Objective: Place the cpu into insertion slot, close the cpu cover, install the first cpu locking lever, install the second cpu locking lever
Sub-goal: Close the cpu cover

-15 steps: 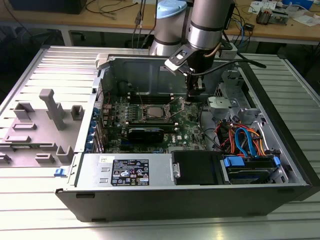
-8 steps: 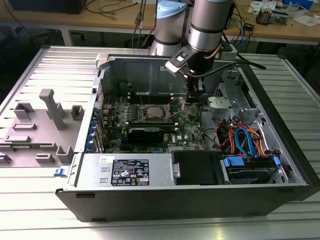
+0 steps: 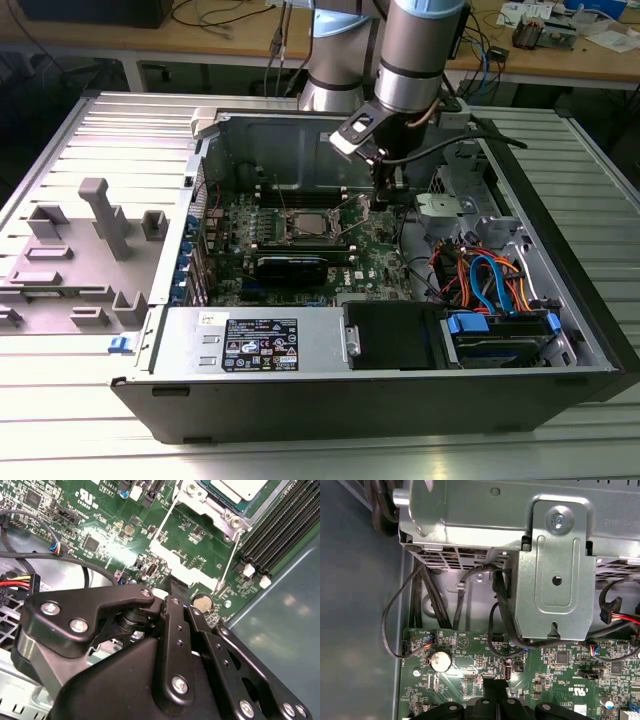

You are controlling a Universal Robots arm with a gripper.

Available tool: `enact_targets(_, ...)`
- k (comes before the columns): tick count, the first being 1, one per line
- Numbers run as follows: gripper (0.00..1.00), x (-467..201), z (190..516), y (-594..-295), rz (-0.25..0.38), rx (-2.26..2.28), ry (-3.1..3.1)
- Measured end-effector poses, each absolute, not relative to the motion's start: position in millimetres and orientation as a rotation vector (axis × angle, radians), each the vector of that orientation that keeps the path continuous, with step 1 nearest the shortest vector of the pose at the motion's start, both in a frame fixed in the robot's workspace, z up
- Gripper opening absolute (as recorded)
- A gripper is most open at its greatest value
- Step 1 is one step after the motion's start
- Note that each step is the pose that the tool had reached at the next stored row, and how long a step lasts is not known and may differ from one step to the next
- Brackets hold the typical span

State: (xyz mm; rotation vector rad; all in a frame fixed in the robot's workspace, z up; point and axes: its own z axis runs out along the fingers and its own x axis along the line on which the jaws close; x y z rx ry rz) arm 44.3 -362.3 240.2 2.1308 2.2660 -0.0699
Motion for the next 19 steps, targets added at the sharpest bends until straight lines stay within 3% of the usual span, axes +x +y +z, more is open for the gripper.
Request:
enact_targets(13, 0.11, 36.5, 242.9, -362.2, -0.077, 2.144, 2.283)
enact_targets(19, 0.11, 25.1, 243.4, -362.2, -0.050, 2.157, 2.297)
